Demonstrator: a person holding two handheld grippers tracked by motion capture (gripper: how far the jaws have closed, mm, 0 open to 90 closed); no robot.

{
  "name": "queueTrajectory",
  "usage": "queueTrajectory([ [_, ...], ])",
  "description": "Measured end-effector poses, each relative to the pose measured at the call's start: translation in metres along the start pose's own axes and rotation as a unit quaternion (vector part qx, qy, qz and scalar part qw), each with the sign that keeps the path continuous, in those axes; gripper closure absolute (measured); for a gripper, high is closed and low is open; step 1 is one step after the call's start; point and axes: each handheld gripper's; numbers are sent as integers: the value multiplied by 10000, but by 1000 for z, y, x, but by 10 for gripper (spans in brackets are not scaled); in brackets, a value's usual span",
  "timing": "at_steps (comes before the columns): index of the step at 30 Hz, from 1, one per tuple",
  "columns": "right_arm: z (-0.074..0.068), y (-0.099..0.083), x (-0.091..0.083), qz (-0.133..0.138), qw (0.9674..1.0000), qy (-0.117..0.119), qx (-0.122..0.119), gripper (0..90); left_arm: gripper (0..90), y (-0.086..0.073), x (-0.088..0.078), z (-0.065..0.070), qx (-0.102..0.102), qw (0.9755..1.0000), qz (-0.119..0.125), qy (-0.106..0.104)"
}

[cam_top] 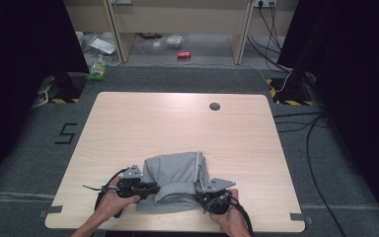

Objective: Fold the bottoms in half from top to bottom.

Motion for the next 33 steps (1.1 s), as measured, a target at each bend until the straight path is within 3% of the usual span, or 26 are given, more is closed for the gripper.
queueTrajectory([
  [4, 0, 1, -4, 94, 9999, 21, 77, 853, 783, 0, -1, -1, -26, 10000, 21, -23],
  [8, -4, 0, -3, -12, 9998, -148, 90, 620, 724, -2, -1, -2, -110, 9999, 25, -23],
  [10, -6, 0, -1, -56, 9998, -177, 77, 598, 639, -3, -2, -3, -227, 9997, 23, -38],
  [12, -8, 0, 1, -114, 9997, -224, -27, 628, 589, -4, -1, -4, -349, 9993, 31, -91],
  [14, -8, 0, 2, -129, 9997, -186, -130, 761, 574, -6, 0, -5, -460, 9988, 56, -162],
  [17, -7, 2, 4, -166, 9993, -182, -274, 887, 689, -7, 3, 0, -368, 9991, 85, -177],
  [19, -6, 6, 2, -129, 9996, -99, -240, 896, 767, -5, 3, 4, -150, 9998, 140, -11],
  [21, -7, 11, -3, -101, 9993, -118, -354, 898, 842, -1, -1, 5, -96, 9997, 219, -41],
  [27, -12, 22, -32, 125, 9985, -160, -513, 900, 869, 4, -21, 19, 273, 9991, 297, -105],
  [30, -13, 10, -27, -27, 9991, -87, -424, 899, 868, -3, -20, 25, 487, 9987, 129, -7],
  [33, -12, -9, -13, -260, 9994, 54, -215, 894, 866, -11, -14, 18, 342, 9994, 31, 7],
])
Point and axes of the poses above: each handheld gripper's, and its own axes: x roughly forward along the jaws, y roughly out of its top, z roughly to its right, and after that the axes turned 3 degrees about y, right-handed
